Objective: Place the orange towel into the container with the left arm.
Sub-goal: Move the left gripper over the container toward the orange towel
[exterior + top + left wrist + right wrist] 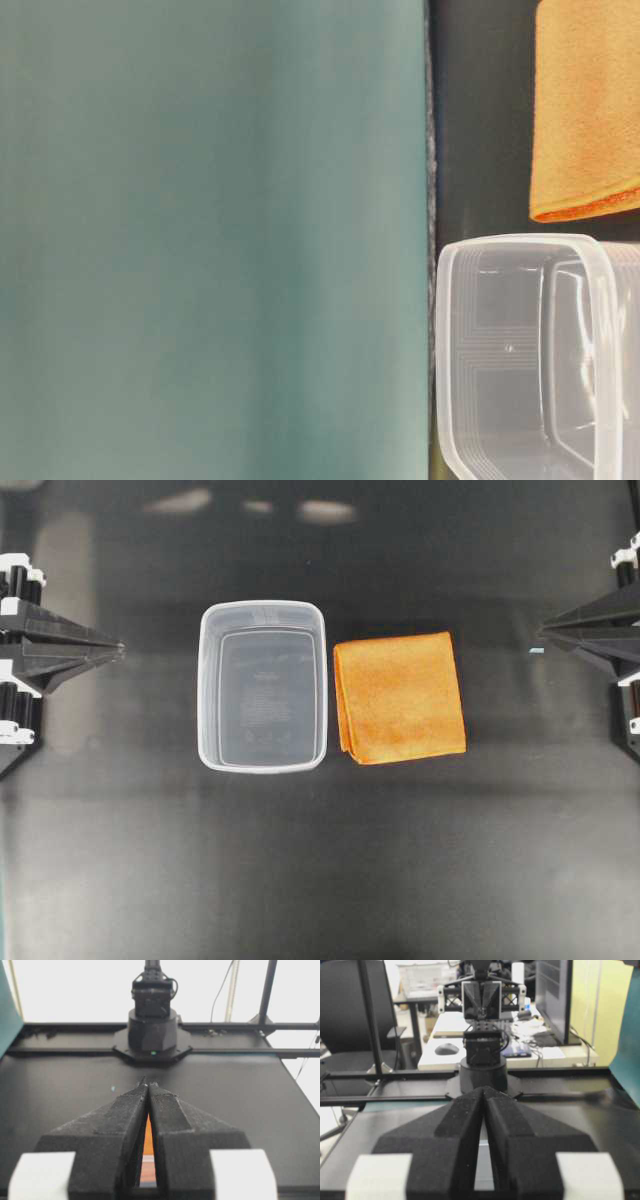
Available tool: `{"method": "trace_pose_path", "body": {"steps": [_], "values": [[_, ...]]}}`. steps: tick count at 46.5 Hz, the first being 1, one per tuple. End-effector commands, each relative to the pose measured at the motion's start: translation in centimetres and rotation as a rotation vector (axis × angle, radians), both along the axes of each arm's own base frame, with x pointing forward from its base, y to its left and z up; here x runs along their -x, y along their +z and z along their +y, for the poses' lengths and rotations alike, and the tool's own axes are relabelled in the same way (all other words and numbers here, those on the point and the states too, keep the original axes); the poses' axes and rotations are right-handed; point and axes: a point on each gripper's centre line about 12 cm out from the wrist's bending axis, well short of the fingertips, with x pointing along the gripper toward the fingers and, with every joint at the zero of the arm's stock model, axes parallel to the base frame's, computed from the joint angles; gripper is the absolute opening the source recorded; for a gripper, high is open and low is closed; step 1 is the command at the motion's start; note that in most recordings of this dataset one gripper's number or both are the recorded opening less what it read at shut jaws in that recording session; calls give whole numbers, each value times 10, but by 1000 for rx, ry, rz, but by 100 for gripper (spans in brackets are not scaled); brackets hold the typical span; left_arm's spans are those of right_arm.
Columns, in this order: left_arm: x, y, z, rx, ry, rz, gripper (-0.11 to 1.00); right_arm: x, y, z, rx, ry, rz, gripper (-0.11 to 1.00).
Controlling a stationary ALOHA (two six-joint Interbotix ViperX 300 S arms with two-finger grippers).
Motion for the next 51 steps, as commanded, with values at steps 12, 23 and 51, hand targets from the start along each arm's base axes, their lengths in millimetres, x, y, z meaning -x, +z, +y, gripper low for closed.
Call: {"method": "trace_pose_path", "body": {"steps": [12,23,51], "values": [[-18,-6,-2,18,-14,59,1,-2,1,-3,-58,-12,18,29],[-39,10,0,10,-3,117,27,0,2,-4,-60,-19,27,64],[-206,0,17,-11,48,720,86,27,7,-10,-66,-54,88,76]]}}
